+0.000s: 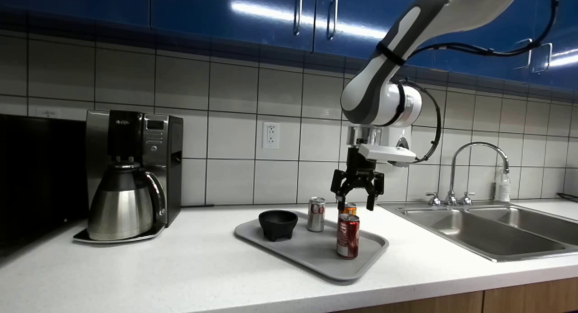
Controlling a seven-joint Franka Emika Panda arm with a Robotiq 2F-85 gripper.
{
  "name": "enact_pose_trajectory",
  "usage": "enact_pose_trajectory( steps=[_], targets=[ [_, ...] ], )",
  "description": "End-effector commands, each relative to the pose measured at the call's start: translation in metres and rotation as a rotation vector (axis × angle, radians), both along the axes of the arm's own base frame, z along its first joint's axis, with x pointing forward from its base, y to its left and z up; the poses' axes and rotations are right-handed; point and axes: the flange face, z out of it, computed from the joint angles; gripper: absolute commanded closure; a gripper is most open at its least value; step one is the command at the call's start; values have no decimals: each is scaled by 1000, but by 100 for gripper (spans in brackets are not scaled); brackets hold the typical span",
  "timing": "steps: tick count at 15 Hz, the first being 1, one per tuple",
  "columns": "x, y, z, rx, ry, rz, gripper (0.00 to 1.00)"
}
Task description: Remove the contents on the tray
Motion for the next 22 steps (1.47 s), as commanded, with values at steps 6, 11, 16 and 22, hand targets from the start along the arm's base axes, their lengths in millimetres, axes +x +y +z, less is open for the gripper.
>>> enact_pose_trajectory(
  steps=[6,11,16,22],
  targets=[
    [24,15,-25,-33,33,26,0],
    [29,18,-40,-45,39,37,0],
    [31,21,-51,-58,43,56,0],
    [29,24,-57,-56,51,65,35]
  ],
)
